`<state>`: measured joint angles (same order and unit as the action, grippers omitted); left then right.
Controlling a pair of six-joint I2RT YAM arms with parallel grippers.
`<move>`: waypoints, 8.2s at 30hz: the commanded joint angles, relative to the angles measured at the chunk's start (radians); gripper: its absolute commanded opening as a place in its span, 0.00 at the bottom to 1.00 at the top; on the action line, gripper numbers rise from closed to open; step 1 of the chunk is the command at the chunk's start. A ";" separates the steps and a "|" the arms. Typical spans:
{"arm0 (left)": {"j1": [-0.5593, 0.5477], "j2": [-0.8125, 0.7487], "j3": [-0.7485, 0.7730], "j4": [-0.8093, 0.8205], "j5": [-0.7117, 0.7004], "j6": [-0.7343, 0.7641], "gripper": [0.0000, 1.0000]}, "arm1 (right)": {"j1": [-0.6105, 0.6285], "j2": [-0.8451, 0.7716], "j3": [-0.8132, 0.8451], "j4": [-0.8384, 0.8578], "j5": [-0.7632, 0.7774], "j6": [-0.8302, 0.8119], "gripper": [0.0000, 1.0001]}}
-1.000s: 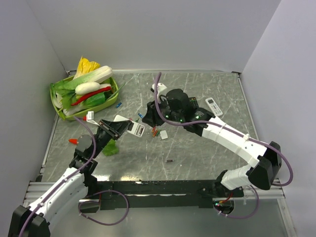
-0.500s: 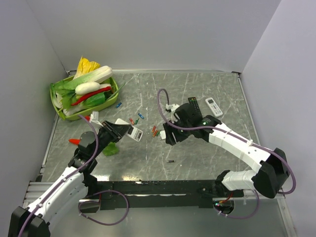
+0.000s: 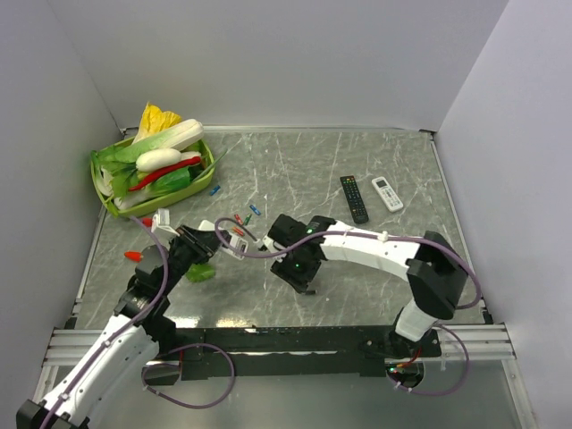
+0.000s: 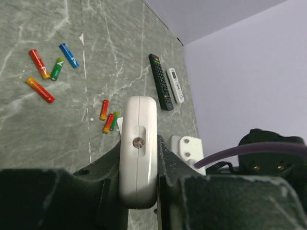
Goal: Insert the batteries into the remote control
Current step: Pick up the battery from the center of the board, then load the battery into the remote control.
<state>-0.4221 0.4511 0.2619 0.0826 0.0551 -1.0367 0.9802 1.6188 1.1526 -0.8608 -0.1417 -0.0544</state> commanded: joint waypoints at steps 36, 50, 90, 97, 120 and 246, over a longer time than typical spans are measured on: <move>0.006 -0.072 0.089 -0.150 -0.112 0.076 0.02 | 0.094 0.245 0.041 0.008 0.133 -0.127 0.06; 0.005 -0.098 0.039 -0.035 -0.066 0.020 0.02 | -0.047 -0.043 0.068 0.157 0.036 0.053 0.00; 0.005 0.147 -0.105 0.799 0.069 -0.384 0.02 | 0.014 -0.375 -0.136 1.103 0.119 0.634 0.00; 0.005 0.149 -0.105 0.799 0.058 -0.387 0.02 | 0.028 -0.362 -0.149 1.111 0.178 0.617 0.00; 0.005 0.156 -0.122 0.833 0.046 -0.395 0.02 | 0.068 -0.323 -0.100 1.033 0.185 0.645 0.08; 0.005 0.334 -0.029 1.112 0.132 -0.361 0.02 | -0.210 -0.243 -0.191 1.189 -0.467 0.952 0.29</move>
<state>-0.4152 0.7742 0.1516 1.0504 0.2047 -1.4246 0.7509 1.3396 0.9363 0.3649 -0.5690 0.9062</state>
